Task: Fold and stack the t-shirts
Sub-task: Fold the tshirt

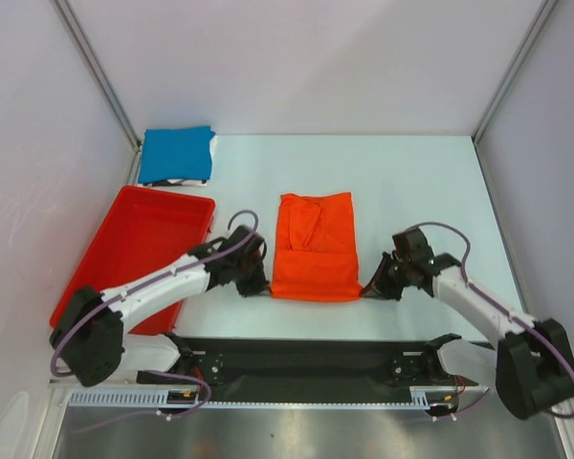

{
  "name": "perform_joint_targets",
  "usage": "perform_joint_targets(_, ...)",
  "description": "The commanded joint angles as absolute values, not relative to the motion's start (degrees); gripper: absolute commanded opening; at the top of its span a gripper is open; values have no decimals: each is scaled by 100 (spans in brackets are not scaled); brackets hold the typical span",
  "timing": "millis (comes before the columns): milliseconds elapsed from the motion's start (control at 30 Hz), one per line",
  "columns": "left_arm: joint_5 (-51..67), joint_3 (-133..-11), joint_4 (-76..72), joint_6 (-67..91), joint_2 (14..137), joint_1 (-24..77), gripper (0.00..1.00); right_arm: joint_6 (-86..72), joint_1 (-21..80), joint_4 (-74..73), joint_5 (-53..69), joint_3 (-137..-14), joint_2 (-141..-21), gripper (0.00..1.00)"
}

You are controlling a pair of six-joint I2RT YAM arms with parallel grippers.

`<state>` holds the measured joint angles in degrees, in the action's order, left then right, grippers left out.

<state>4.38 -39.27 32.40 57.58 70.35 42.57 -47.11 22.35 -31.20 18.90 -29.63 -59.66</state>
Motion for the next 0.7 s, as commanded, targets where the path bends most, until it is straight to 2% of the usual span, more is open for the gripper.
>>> perform_joint_targets(0,18,-5321,3691,5039,7548,3798,0,-3948,1847,-3190,1872,-4023,-6843,0)
perform_joint_targets(133,70,-6721,3937,4457,8846,3140,0,-3481,1364,-3138,2091,-5445,-8066,0)
perform_joint_targets(367,693,-8943,4209,3965,10613,2400,0,-3217,1099,-3330,2539,-7756,-10123,0)
perform_joint_targets(467,799,-9517,4324,3894,11151,2294,0,-3199,1037,-3418,2759,-8661,-10862,0)
perform_joint_targets(667,1081,-10362,4008,3832,11812,2136,0,-3138,888,-3586,2935,-9658,-11837,0)
